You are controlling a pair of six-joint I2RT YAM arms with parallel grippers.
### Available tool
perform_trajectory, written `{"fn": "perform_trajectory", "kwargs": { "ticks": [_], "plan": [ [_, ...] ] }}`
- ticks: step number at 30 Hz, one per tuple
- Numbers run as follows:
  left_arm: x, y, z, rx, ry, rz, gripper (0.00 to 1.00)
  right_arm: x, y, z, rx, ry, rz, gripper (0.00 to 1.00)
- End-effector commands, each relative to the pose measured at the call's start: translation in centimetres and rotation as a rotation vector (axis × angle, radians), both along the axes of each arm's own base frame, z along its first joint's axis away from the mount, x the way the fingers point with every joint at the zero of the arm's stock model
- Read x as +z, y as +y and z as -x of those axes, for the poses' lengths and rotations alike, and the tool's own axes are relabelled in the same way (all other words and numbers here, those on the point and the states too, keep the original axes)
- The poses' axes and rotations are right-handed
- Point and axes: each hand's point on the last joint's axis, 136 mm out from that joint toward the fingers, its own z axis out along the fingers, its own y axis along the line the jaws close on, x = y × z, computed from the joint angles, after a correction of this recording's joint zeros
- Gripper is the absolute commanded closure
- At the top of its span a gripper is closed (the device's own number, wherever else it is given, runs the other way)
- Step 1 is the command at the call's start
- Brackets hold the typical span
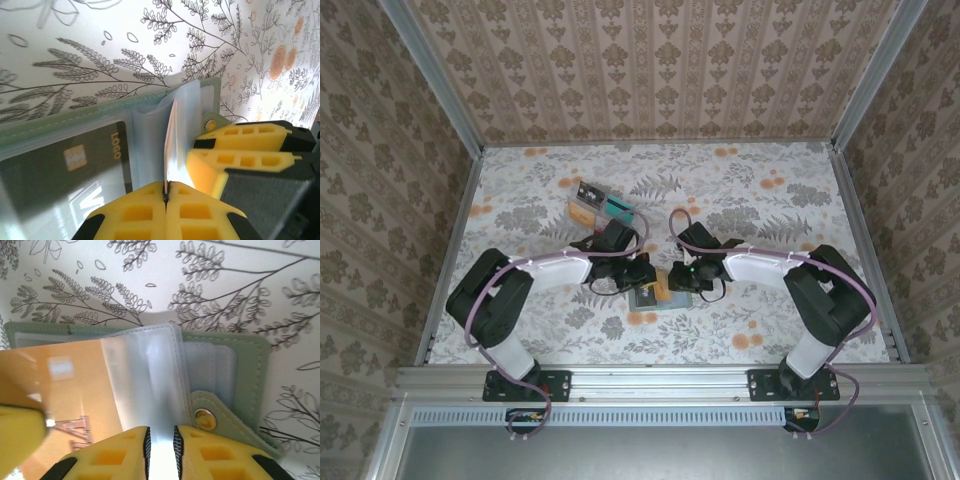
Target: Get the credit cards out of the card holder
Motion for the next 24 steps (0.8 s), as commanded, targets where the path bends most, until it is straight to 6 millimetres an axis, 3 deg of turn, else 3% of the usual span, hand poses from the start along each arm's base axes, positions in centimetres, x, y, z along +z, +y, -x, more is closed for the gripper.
{"fn": "perform_trajectory", "kwargs": {
  "ticks": [1, 5, 9, 14, 18, 21, 24],
  "plan": [
    [0.3, 2.9, 0.3, -0.011, -0.028, -0.086, 1.00, 0.7, -2.0, -0.1, -0.050, -0.022, 0.079, 0.75],
    [3.3, 4.5, -0.9, 0.008, -0.086, -0.065, 1.00, 5.2, 0.5, -1.8, -0.024, -0.140, -0.085, 0.65],
    [8.2, 4.9, -2.4, 0.006, -0.192, 0.026, 1.00, 10.2, 3.7, -3.1, 0.029, -0.246, -0.290, 0.48],
    [13.4, 6.0, -5.4, 0.066, -0.283, 0.159, 1.00, 14.5, 6.6, -4.8, 0.031, -0.299, -0.488, 0.30],
    [17.3, 6.5, -7.9, 0.107, -0.357, 0.258, 1.00, 17.1, 7.3, -7.0, -0.070, -0.303, -0.634, 0.29],
    [19.4, 6.5, -9.0, 0.138, -0.355, 0.330, 1.00, 19.1, 8.2, -8.2, -0.104, -0.306, -0.728, 0.29],
    [21.0, 6.5, -9.8, 0.157, -0.359, 0.395, 1.00, 19.8, 8.7, -9.4, -0.143, -0.289, -0.793, 0.32]
  ]
}}
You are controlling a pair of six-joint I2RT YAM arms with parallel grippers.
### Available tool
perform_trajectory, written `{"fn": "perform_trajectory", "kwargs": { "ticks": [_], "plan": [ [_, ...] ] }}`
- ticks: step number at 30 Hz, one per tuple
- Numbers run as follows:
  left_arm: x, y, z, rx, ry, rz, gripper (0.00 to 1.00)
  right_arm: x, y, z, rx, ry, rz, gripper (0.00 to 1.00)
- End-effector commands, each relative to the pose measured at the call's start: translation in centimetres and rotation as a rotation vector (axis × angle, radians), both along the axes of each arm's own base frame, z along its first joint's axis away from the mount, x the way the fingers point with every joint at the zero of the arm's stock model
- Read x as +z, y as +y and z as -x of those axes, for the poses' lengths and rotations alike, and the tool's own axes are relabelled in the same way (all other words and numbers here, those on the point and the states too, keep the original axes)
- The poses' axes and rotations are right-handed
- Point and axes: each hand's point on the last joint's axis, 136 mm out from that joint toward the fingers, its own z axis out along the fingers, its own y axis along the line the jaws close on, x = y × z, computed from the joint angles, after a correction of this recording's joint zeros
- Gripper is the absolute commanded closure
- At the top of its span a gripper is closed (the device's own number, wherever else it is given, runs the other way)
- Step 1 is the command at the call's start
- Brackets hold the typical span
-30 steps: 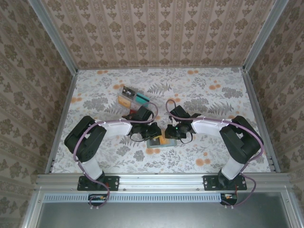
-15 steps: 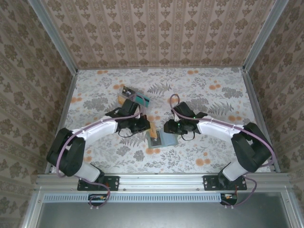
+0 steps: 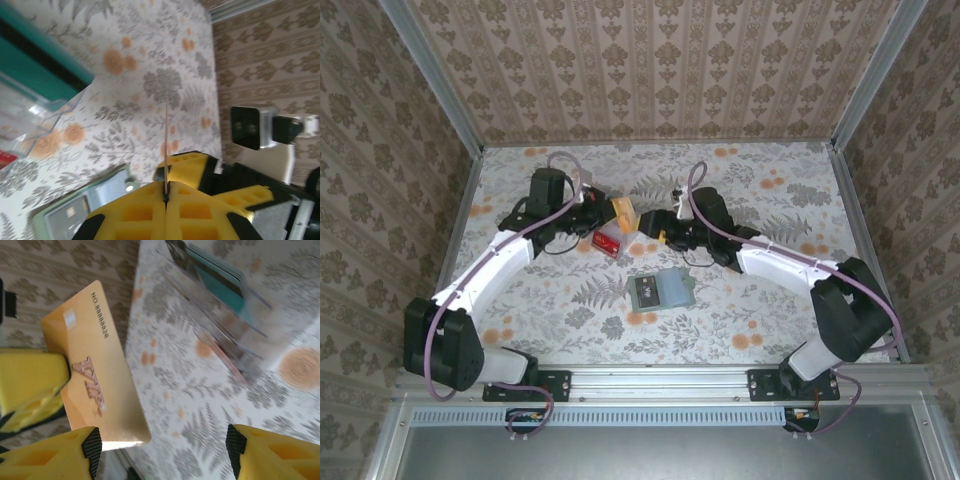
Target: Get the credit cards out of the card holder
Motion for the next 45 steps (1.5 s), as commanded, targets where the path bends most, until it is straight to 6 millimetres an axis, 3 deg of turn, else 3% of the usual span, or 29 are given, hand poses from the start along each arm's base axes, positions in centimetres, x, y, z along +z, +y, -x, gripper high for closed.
{"fn": "perform_trajectory", "kwargs": {
  "ticks": [1, 7, 16, 24, 26, 28, 33, 39, 45],
  "plan": [
    [3.4, -0.6, -0.7, -0.023, -0.029, 0.117, 1.00, 3.4, 1.3, -1.9, -0.017, 0.011, -0.185, 0.35],
    [3.8, 0.6, -1.5, 0.025, -0.002, 0.192, 1.00, 6.2, 1.6, -3.7, -0.024, 0.012, -0.385, 0.57],
    [3.3, 1.3, -1.8, 0.060, 0.019, 0.210, 1.00, 7.3, 2.8, -2.6, 0.069, 0.020, -0.426, 0.59],
    [2.3, 1.9, -1.9, 0.084, 0.033, 0.197, 1.00, 7.3, 2.7, -2.7, 0.090, -0.022, -0.376, 0.94],
    [1.5, 2.6, -2.0, 0.105, 0.050, 0.181, 0.90, 6.7, 2.7, -2.8, 0.098, -0.039, -0.329, 1.00],
    [0.4, 3.8, -1.9, 0.143, 0.065, 0.117, 0.68, 5.9, 2.8, -2.7, 0.107, -0.069, -0.254, 1.00],
    [-4.0, 9.4, -1.2, 0.309, 0.079, -0.253, 0.32, 2.9, 3.5, -2.0, 0.178, -0.209, 0.100, 1.00],
    [-7.4, 14.7, 0.4, 0.402, 0.142, -0.484, 0.06, 1.1, 5.7, -2.4, 0.256, -0.382, 0.389, 1.00],
    [-9.3, 18.3, 2.1, 0.469, 0.202, -0.587, 0.00, -1.1, 9.2, -4.1, 0.380, -0.577, 0.659, 1.00]
  ]
}}
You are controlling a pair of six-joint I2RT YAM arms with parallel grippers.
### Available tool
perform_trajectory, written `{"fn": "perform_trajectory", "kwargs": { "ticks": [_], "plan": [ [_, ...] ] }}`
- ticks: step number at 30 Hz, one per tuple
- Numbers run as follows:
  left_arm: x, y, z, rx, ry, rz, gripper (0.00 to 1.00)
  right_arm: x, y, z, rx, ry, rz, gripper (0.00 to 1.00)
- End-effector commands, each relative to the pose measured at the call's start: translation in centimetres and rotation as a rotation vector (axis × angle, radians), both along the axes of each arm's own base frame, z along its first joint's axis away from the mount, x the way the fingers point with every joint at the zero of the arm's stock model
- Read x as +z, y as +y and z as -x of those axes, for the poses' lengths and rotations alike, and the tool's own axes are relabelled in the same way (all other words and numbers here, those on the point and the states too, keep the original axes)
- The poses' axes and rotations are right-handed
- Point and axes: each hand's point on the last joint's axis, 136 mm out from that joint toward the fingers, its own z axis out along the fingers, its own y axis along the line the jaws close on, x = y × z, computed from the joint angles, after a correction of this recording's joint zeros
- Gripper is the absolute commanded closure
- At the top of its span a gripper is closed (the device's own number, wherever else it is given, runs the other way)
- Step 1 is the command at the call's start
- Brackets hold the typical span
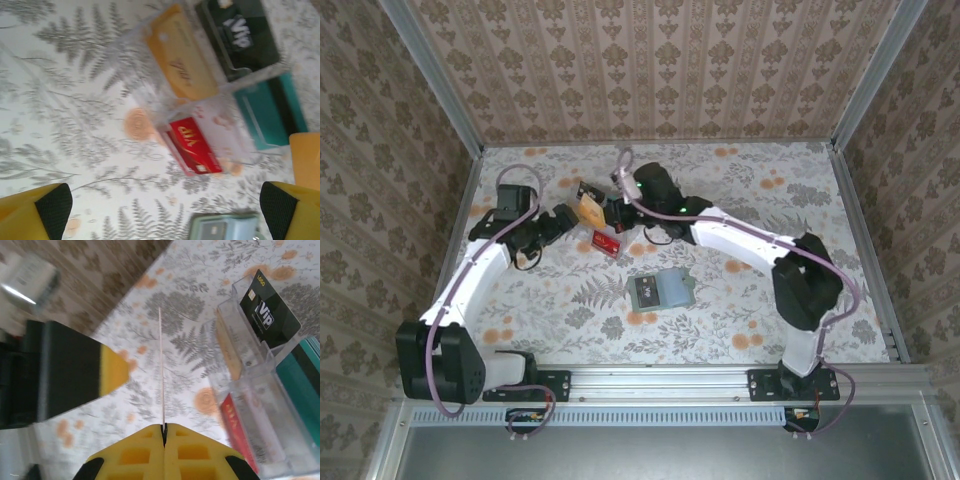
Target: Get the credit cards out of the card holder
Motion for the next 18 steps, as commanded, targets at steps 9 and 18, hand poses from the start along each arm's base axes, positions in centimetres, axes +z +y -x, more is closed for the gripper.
{"fn": "perform_trajectory", "kwargs": {
  "ticks": [9, 18],
  "plan": [
    [-2.3, 5.3, 3.8, 0.100, 0.069, -0.037, 0.00, -4.7, 4.3, -4.8, 0.138, -0.278, 0.316, 1.00],
    [-2.8, 5.5, 4.5, 0.096, 0.074, 0.004, 0.00, -6.8, 5.9, -7.4, 0.115, -0.351, 0.330, 1.00]
  ]
}}
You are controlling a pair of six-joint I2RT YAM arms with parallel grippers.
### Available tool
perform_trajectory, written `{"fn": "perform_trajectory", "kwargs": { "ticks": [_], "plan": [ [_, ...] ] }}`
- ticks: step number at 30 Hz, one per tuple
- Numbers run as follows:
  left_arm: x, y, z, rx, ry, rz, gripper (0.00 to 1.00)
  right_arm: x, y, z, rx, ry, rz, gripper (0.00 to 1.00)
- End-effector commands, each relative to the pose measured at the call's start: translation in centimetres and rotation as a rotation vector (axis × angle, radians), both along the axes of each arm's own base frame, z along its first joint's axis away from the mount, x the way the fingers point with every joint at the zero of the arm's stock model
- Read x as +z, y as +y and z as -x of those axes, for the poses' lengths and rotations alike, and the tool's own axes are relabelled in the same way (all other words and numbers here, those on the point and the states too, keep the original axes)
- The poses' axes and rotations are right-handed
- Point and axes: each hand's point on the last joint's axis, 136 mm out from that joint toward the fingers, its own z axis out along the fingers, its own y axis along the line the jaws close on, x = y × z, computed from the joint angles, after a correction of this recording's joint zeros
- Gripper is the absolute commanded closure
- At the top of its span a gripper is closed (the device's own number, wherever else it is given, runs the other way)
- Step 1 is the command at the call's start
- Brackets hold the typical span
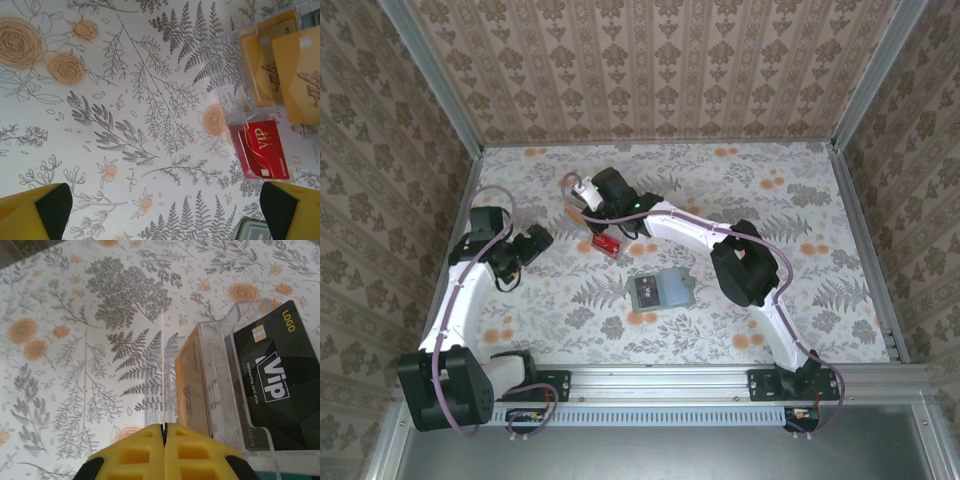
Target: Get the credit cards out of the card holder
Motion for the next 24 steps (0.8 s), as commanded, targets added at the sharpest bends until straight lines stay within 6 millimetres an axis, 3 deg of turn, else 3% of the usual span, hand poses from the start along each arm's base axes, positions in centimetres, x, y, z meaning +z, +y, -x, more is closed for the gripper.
{"fn": "perform_trajectory", "kwargs": {
  "ticks": [1, 12, 20, 24],
  "plan": [
    [-0.3, -0.4, 0.8, -0.036, 0.008, 0.021, 0.00, 0.5, 0.8, -1.4, 0.000, -0.082, 0.007, 1.00],
    [-0.8, -1.1, 0.9, -0.045, 0.008, 0.067, 0.00, 0.1, 0.6, -2.3, -0.026, -0.118, 0.023, 1.00],
    [-0.9, -1.2, 0.8, -0.049, 0.010, 0.069, 0.00, 3.0, 0.9, -1.8, -0.022, -0.135, -0.059, 1.00],
    [-1.0, -1.2, 0.8, -0.049, 0.014, 0.074, 0.00, 3.1, 0.4, -2.1, -0.047, -0.143, -0.056, 1.00]
  ]
}}
